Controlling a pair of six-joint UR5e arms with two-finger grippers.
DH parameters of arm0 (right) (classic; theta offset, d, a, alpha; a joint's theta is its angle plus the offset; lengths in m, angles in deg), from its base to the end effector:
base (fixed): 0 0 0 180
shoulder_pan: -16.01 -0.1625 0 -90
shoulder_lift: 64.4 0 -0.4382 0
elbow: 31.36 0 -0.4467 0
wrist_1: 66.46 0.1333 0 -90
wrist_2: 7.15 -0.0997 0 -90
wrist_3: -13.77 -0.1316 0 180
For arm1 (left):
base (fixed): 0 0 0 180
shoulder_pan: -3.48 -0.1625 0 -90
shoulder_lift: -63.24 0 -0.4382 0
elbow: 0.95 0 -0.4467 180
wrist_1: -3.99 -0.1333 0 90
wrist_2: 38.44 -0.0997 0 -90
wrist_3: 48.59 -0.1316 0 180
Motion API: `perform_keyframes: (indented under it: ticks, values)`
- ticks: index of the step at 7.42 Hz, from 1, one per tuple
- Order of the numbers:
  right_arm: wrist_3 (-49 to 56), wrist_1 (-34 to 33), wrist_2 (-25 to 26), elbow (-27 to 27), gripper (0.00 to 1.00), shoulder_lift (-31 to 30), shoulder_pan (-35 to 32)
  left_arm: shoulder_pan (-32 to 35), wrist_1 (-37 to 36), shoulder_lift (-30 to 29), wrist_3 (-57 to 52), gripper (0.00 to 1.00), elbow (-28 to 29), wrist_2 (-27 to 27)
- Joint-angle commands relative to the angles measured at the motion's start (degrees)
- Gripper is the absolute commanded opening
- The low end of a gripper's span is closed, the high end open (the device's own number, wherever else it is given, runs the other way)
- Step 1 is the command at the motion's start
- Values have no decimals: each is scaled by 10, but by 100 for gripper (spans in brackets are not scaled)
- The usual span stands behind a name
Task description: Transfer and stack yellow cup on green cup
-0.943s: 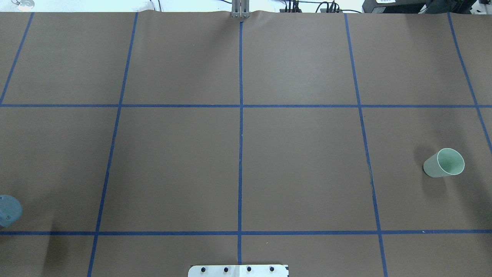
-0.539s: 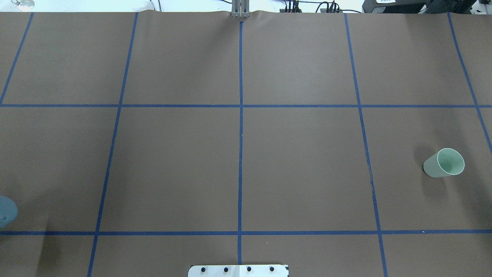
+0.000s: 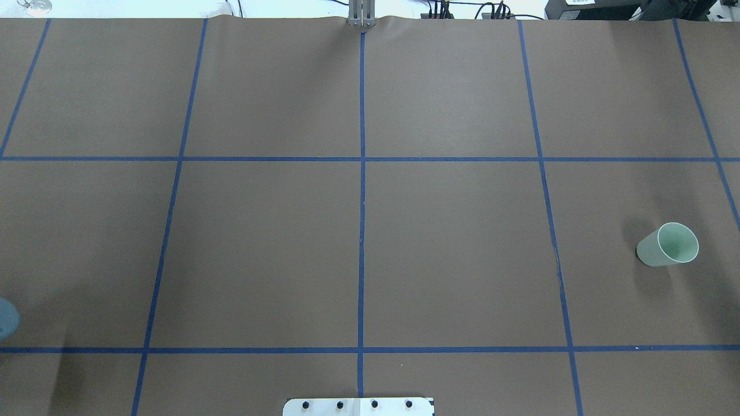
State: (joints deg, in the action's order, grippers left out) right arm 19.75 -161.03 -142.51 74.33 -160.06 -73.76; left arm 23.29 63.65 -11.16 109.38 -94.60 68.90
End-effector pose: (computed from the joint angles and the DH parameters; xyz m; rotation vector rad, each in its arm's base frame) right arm 0.0376 -0.5049 0.6033 0.1299 -0.7862 -0.1403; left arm 0.2583 -0.1930 0.8371 0.0393 -0.8781 -1.5556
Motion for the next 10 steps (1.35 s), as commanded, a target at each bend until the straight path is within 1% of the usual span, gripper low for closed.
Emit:
perform_keyframes:
  ticks: [1,2,3,4,5,6,8,9,10]
  values:
    - [0,0,0,0,99,-1,-1,1,2,44,-48,3,-10,-3]
    - [0,0,-1,0,99,-1,0,1,5,66,-66,1,-21,-7]
    - [-1,0,-1,0,99,-1,0,8,17,72,-78,0,-42,-47]
    - [0,0,-1,0,99,0,-1,47,18,70,-126,0,-54,-82]
    - [-1,0,-1,1,99,-1,-1,112,18,63,-175,0,-72,-138]
    - [-1,0,-2,2,99,-4,-1,151,18,63,-222,0,-93,-172]
    - [0,1,-2,3,99,1,-1,248,24,26,-336,0,-121,-241]
    - [0,1,-3,6,99,3,-1,286,73,-3,-394,0,-121,-268]
    - [0,1,-4,6,99,2,-1,301,115,-37,-446,0,-117,-301]
